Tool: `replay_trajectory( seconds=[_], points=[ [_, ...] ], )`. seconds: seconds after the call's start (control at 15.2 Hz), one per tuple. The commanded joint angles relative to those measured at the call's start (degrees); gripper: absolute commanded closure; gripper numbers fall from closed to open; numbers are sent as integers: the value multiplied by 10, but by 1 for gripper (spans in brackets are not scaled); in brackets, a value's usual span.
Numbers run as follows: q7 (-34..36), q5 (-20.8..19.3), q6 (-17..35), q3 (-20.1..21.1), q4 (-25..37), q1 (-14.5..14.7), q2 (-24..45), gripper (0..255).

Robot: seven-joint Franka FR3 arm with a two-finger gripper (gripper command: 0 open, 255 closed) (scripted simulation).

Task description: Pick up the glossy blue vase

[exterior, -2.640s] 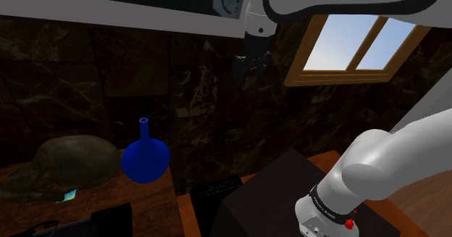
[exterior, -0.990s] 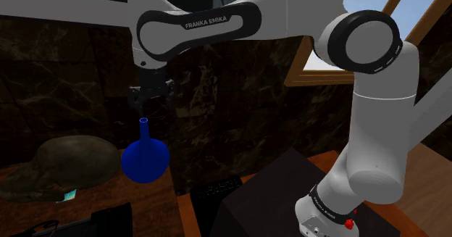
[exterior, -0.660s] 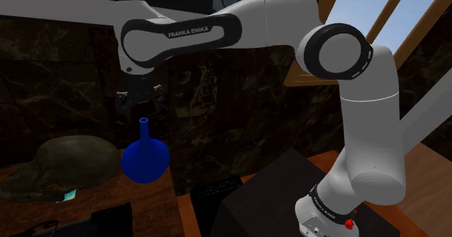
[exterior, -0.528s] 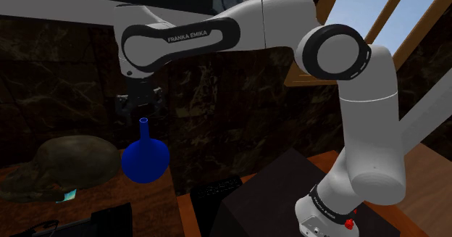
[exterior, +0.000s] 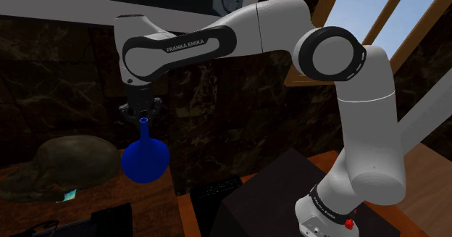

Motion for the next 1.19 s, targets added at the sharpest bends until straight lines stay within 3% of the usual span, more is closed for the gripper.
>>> replay_trajectory(
  seconds=[0.0, 0.4, 1.12],
  points=[
    [0, 0, 0, 0, 0, 0, 0, 255],
    [0, 0, 0, 0, 1, 0, 1, 255],
    [-2, 8, -71, 6, 50, 1, -23, 255]
  ],
)
